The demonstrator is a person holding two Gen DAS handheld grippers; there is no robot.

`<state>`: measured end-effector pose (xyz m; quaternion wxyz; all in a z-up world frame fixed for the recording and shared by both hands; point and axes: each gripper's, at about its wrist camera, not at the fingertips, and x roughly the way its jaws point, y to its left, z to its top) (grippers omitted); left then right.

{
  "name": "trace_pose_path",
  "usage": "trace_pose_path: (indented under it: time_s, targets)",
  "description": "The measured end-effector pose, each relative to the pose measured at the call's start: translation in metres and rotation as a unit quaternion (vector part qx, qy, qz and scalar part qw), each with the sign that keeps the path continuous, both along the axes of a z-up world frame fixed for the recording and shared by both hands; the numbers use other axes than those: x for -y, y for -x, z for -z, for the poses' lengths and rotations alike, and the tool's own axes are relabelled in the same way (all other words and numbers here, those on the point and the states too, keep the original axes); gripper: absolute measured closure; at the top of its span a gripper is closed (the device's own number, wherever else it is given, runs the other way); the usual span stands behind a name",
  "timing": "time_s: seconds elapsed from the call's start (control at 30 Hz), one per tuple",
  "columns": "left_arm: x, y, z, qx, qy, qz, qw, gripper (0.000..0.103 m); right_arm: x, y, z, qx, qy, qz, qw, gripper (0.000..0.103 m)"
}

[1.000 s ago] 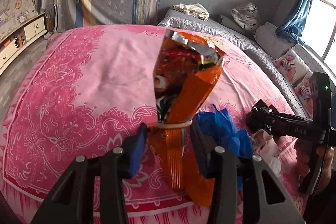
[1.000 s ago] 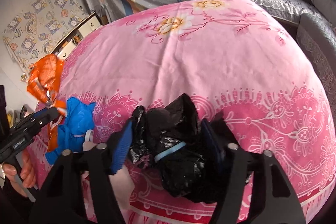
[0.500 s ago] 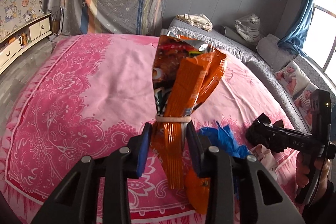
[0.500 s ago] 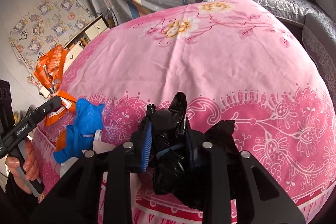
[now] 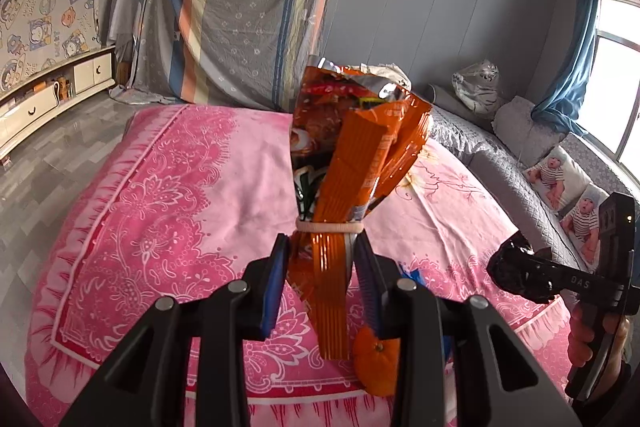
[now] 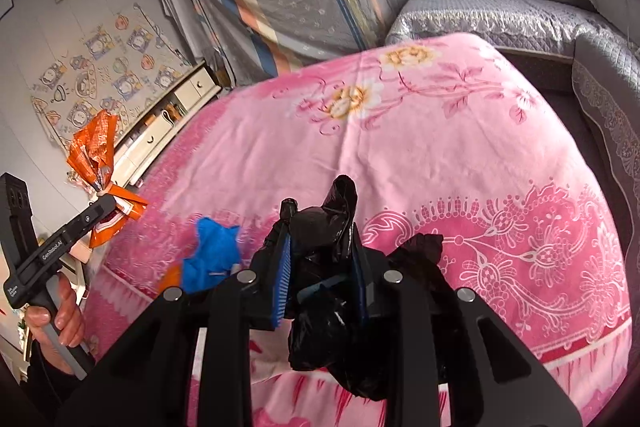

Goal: Collect trash
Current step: 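Lift and carry the chip bag and black bag over the yellow bin with both tools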

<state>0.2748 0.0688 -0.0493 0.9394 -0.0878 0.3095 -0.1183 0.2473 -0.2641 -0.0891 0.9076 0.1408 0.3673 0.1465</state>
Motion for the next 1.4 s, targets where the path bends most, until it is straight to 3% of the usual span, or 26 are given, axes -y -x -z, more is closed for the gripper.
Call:
trace_pose_path:
  time_s: [0.67, 0.97, 1.4]
  targets:
    - [0.040, 0.081, -0.074, 0.099, 0.015, 0.038, 0.9942, 0.072, 0.013, 0.111, -0.099, 0.138, 0.021, 0.030, 0.990, 0.079]
    - [0.069, 0.122, -0.099, 0.150, 0.001, 0.053, 0.9873, 0.072, 0.035, 0.166, -0.124, 0.184, 0.017, 0.067, 0.981, 0.079]
    - [0.121, 0.168, -0.114, 0.188, 0.028, 0.128, 0.9734, 0.072, 0.075, 0.244, -0.141, 0.229, 0.038, 0.134, 0.963, 0.078]
